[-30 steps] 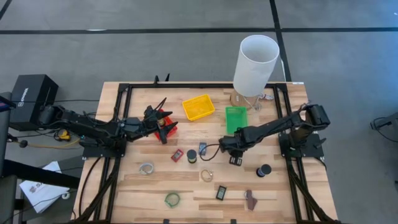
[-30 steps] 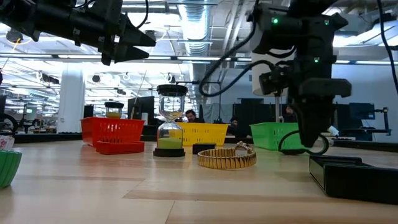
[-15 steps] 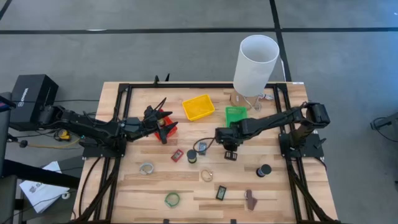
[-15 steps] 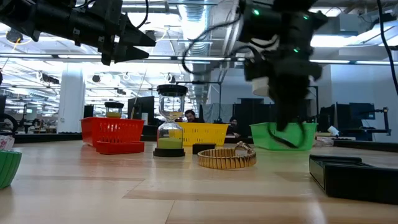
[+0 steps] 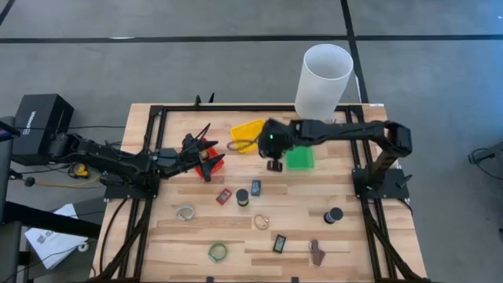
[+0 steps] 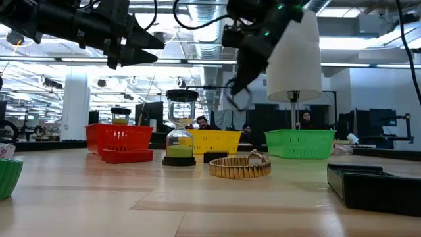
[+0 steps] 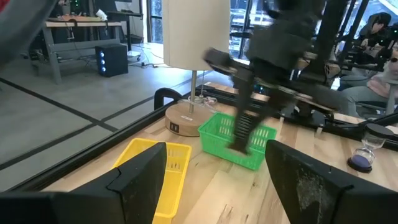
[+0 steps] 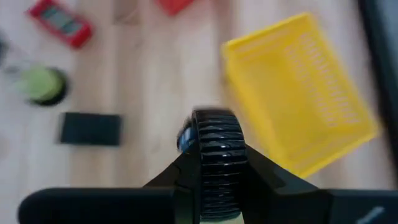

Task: Pick & Place Office items
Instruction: Put the black watch into the yellow basket, then put the center black digital clock into the green basket

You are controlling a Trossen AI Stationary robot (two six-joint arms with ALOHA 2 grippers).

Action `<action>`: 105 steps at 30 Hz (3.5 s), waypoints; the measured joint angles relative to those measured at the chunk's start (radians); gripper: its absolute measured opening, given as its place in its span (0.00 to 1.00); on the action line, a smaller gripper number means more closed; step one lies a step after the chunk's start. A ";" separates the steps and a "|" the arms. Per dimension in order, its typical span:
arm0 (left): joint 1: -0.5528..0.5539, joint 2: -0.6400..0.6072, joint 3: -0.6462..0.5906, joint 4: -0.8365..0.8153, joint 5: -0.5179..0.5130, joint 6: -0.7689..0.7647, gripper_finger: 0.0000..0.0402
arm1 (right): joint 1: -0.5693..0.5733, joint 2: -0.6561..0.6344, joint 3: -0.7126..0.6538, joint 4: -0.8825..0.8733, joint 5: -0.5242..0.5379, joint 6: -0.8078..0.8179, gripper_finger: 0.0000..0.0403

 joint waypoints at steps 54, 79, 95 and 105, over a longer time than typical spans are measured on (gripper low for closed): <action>0.000 0.000 0.000 -0.006 0.000 0.000 0.67 | -0.076 0.276 0.172 0.160 0.005 -0.065 0.49; 0.000 0.000 0.000 -0.006 -0.001 0.000 0.67 | 0.125 0.227 0.188 -0.178 -0.020 -0.555 0.48; 0.000 0.000 0.000 -0.006 -0.001 0.000 0.67 | 0.178 0.227 0.188 -0.080 -0.112 -0.471 0.48; 0.000 0.000 0.000 -0.007 0.000 0.000 0.67 | 0.195 0.238 0.187 -0.124 -0.170 -0.682 0.48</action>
